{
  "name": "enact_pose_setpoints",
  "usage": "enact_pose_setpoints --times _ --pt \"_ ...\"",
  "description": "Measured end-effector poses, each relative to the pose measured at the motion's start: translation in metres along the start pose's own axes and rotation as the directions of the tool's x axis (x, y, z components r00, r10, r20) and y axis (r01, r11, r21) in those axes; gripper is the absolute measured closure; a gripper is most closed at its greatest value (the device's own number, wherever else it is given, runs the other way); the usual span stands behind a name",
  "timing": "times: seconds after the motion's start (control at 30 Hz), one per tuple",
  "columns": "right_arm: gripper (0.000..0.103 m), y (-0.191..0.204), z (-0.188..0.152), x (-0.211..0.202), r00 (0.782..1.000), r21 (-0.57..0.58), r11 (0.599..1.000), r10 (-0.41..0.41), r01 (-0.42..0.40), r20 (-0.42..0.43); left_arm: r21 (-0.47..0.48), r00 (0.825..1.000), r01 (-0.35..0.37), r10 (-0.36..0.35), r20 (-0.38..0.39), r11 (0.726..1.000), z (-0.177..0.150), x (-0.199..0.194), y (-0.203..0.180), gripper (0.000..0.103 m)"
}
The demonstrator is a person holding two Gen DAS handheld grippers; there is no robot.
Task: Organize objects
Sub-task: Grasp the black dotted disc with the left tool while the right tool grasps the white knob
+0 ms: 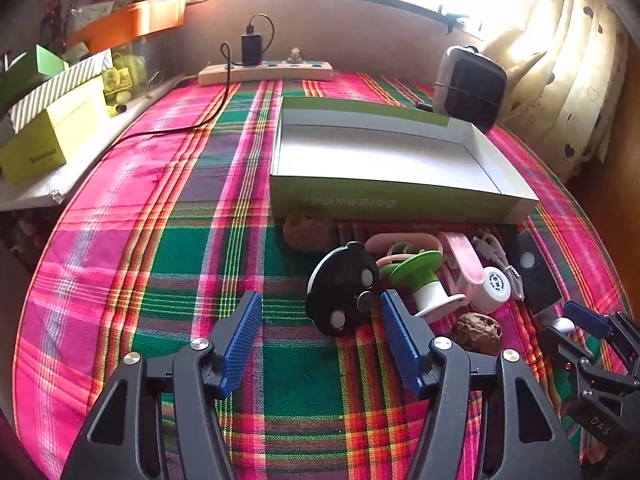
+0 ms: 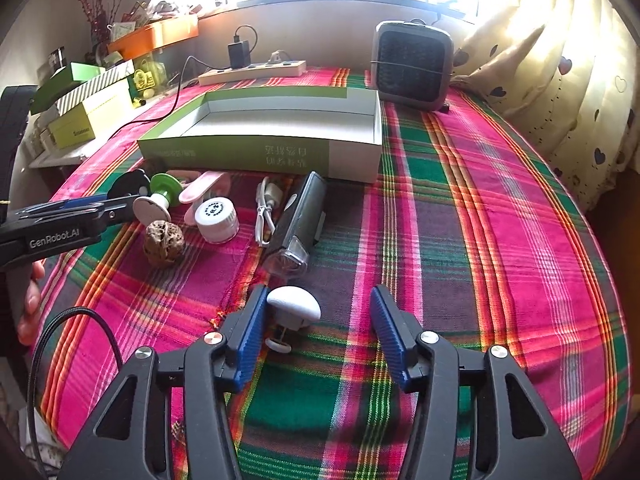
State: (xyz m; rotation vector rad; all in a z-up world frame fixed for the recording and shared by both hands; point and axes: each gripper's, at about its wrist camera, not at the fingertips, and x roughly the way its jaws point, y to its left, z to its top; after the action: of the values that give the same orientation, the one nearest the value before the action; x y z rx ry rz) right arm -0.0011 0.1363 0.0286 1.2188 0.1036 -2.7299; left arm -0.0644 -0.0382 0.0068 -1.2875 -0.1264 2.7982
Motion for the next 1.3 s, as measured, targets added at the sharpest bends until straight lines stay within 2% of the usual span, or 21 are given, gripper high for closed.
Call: enact_pose_setpoints --times 0.1,0.2,0.33,0.43,0.87,1.3 --pt "0.053 -0.001 0.000 0.000 1.000 0.001 1.000 -0.001 0.001 0.004 -0.006 1.000 0.005 -0.004 0.006 1.000 0.001 0.000 0.000 0.053" --pt "0.056 -0.001 -0.001 -0.001 1.000 0.003 1.000 0.000 0.000 0.006 -0.004 1.000 0.009 -0.009 0.004 1.000 0.001 0.000 0.000 0.058" --pt "0.061 -0.001 -0.001 -0.001 1.000 0.004 1.000 -0.005 0.005 0.011 0.000 1.000 0.000 0.000 0.005 1.000 0.001 0.000 -0.001 0.072" --pt "0.062 -0.001 -0.002 -0.002 1.000 0.005 1.000 -0.008 0.008 0.011 -0.003 1.000 -0.006 0.006 0.004 1.000 0.001 0.000 0.000 0.074" --pt "0.080 -0.001 -0.002 -0.004 1.000 0.001 1.000 0.004 -0.004 0.014 -0.002 0.999 -0.024 0.024 0.024 1.000 0.000 -0.006 0.003 0.075" --pt "0.081 -0.004 0.002 -0.009 0.999 0.008 1.000 -0.002 0.002 0.035 0.005 0.999 -0.004 0.003 0.036 1.000 0.003 -0.015 -0.002 0.075"
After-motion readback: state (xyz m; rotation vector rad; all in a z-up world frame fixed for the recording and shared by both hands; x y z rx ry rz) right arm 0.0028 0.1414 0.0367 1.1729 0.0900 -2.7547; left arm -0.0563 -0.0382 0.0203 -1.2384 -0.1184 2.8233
